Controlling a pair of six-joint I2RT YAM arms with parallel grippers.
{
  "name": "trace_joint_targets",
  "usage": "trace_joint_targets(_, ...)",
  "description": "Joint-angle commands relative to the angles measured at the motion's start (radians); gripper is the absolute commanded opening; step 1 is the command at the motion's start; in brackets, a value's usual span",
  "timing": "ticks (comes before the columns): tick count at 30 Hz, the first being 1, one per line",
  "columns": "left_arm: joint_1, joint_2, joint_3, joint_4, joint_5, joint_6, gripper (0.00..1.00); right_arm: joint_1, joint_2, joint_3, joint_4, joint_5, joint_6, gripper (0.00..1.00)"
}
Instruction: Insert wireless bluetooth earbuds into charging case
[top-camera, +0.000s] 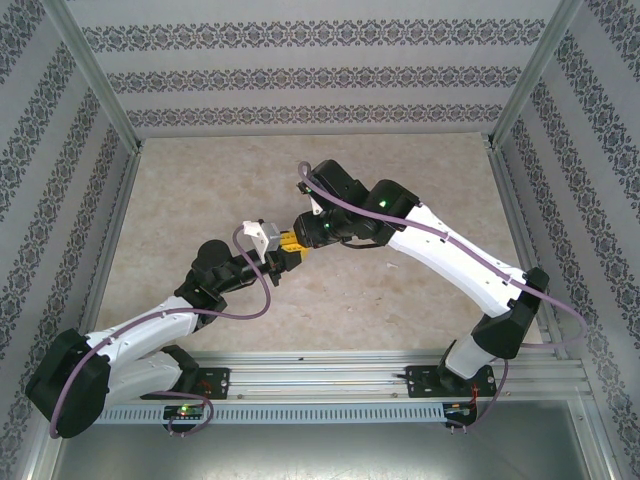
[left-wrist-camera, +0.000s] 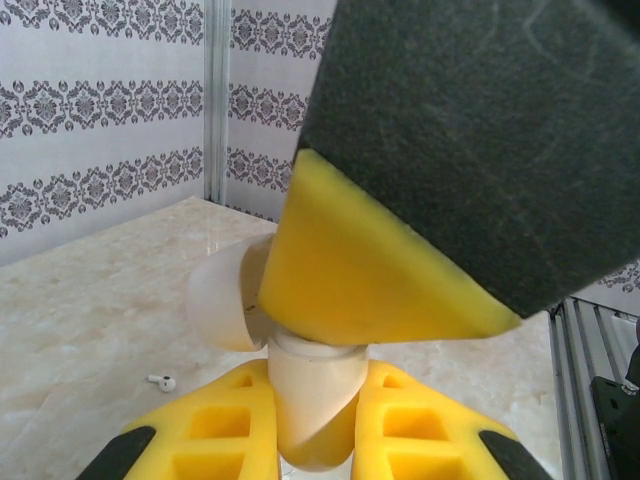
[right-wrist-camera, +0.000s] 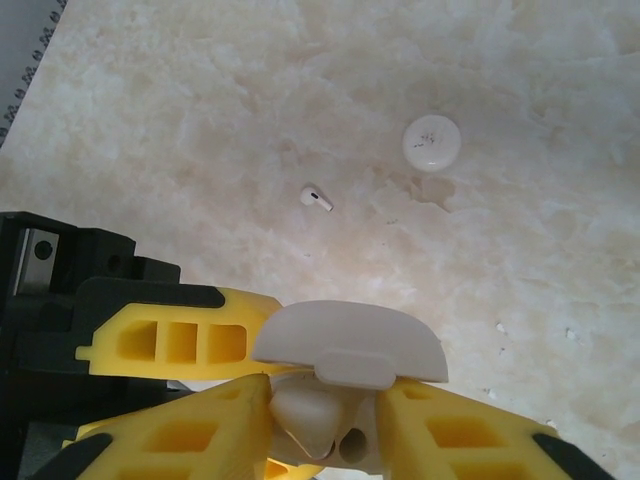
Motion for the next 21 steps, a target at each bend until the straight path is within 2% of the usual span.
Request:
trace_joint_targets(1, -0.017, -0.008, 0.038, 0.033, 0.029, -0.008, 0.0, 0.003, -0.024, -0.001, 0.021, -0.032, -0.017, 0.38)
trace_joint_targets(8, -0.017, -0.001, 0.039, 0.04, 0.029, -0.012, 0.0, 0.002, -0.033, 0.002, 0.013, -0.03, -0.013, 0.5)
trace_joint_targets(15, -0.017, 0.003, 0.039, 0.054, 0.031, -0.03, 0.0, 0.002, -0.098, 0.001, 0.024, -0.015, 0.006, 0.51)
trace_joint_targets(18, -0.017, -0.001, 0.047, 0.054, 0.028, -0.047, 0.0, -0.013, -0.164, -0.049, 0.068, -0.029, 0.024, 0.57)
trace_joint_targets(21, -0.017, -0.008, 0.063, 0.068, 0.031, -0.07, 0.0, -0.067, -0.263, -0.169, 0.186, -0.106, 0.094, 0.59)
